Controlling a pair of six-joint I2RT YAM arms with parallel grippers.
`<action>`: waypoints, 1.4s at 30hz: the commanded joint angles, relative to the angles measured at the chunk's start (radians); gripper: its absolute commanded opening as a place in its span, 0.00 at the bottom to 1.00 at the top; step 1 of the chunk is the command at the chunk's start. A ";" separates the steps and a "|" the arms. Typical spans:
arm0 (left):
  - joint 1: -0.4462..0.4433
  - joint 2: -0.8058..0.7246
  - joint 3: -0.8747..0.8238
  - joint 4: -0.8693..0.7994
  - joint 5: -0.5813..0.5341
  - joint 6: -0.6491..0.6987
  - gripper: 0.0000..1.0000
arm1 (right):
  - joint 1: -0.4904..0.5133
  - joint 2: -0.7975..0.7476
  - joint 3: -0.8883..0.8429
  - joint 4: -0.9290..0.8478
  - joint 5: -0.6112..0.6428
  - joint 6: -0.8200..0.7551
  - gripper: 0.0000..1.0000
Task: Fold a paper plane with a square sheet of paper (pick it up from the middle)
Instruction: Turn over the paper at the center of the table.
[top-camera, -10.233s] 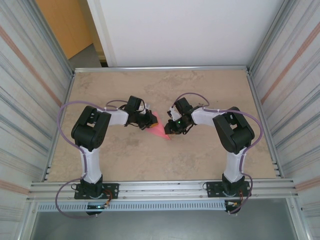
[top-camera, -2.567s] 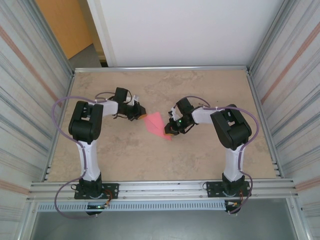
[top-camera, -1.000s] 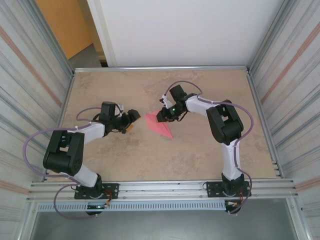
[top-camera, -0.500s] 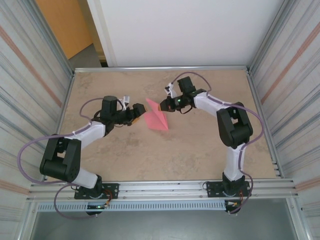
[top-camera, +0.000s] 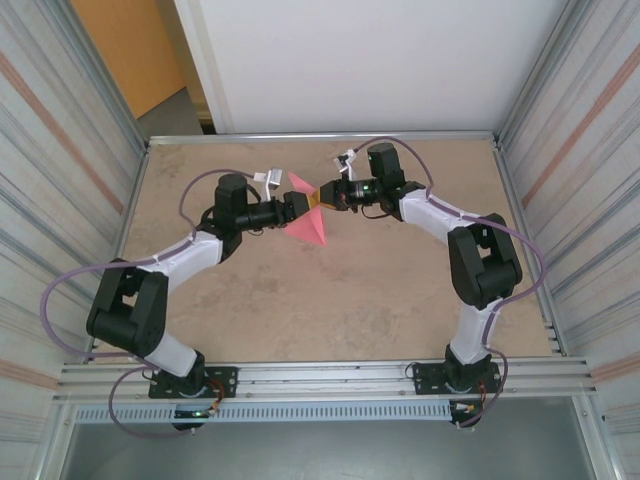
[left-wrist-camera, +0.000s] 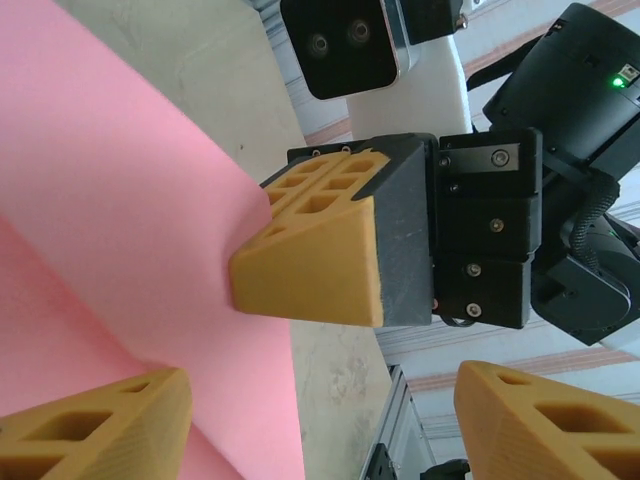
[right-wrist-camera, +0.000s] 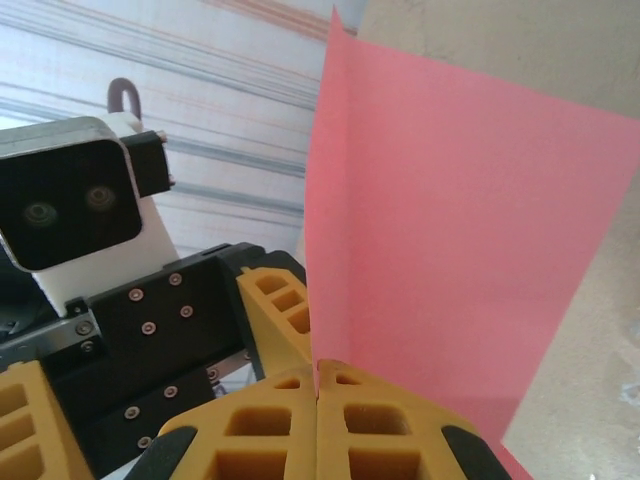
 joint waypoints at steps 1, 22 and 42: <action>-0.004 0.012 0.020 0.045 0.037 -0.008 0.70 | -0.003 -0.053 -0.011 0.112 -0.055 0.104 0.05; -0.020 -0.002 0.015 0.075 0.057 -0.010 0.51 | -0.017 -0.075 -0.037 0.218 -0.068 0.199 0.09; -0.013 0.008 0.007 0.080 0.042 -0.034 0.17 | -0.052 -0.102 -0.093 0.206 -0.043 0.188 0.26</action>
